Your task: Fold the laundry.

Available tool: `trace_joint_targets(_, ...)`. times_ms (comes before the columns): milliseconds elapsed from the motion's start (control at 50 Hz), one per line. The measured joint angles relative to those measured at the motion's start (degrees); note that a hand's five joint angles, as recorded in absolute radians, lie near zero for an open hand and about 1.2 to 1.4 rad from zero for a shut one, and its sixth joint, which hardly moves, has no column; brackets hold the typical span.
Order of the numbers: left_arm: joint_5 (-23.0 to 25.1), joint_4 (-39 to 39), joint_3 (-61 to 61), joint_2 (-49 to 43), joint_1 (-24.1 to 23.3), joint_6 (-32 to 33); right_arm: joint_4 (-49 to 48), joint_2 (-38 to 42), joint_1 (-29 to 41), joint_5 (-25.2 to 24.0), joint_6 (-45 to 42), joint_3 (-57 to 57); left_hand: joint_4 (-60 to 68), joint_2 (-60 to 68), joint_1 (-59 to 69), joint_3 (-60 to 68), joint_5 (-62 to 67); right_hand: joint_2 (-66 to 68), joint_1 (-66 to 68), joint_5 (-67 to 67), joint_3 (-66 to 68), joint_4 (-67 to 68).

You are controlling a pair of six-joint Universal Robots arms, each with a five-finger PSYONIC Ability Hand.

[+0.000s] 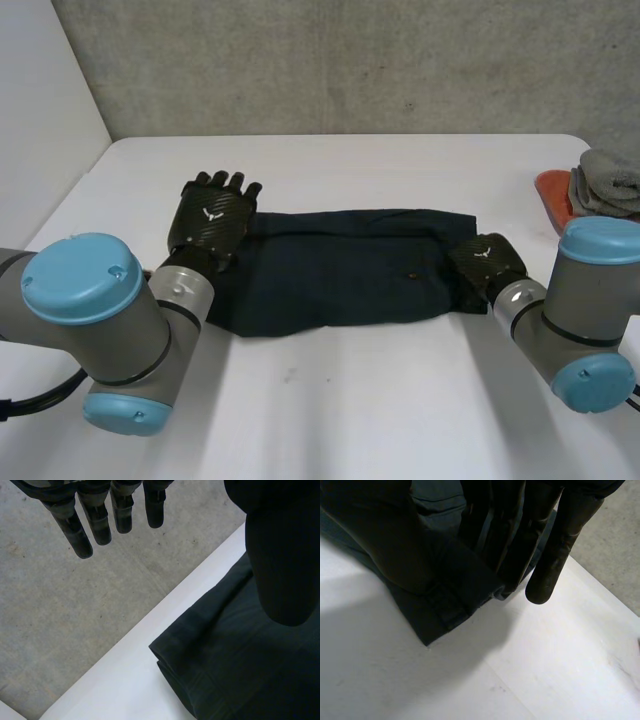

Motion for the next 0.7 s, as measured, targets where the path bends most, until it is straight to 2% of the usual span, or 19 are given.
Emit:
trace_joint_targets(200,-0.1,-0.2,-0.1,0.4,0.2,-0.1,2.4,-4.8,-4.9,-0.1,-1.0,1.9,0.0,0.0,0.0,0.0,0.0,0.0,2.7,1.9,1.2,0.1)
trace_joint_targets(220,-0.1,-0.3,-0.1,0.7,0.2,-0.1,3.3,-7.0,-8.0,-0.6,-2.2,2.7,0.0,0.0,0.0,0.0,0.0,0.0,3.6,2.2,1.2,0.1)
trace_joint_targets(340,-0.2,-0.5,-0.2,1.6,0.2,-0.2,5.0,-11.3,-15.6,-4.0,-8.7,4.5,0.0,0.0,0.0,0.0,0.0,0.0,5.9,3.1,1.7,0.1)
trace_joint_targets(460,-0.2,-0.5,-0.3,2.2,0.2,-0.2,5.2,-12.7,-16.3,-6.0,-12.1,4.5,0.0,0.0,0.0,0.0,0.0,0.0,6.4,3.1,1.9,0.1)
trace_joint_targets(520,-0.2,-0.5,-0.3,2.4,0.2,-0.2,4.9,-13.3,-14.3,-6.7,-12.2,3.7,0.0,0.0,0.0,0.0,0.0,0.0,6.4,3.1,2.2,0.1)
trace_joint_targets(600,-0.4,-0.4,-0.3,3.0,0.5,-0.2,4.1,-14.1,-7.8,-7.2,-11.3,0.7,0.0,0.0,0.0,0.0,0.0,0.0,7.7,3.1,2.6,0.1)
trace_joint_targets(700,-0.6,-0.5,-0.5,4.7,1.6,-0.2,3.7,-13.9,4.1,-8.9,-11.1,-4.6,0.0,0.0,0.0,0.0,0.0,0.0,7.7,3.1,2.6,0.1)
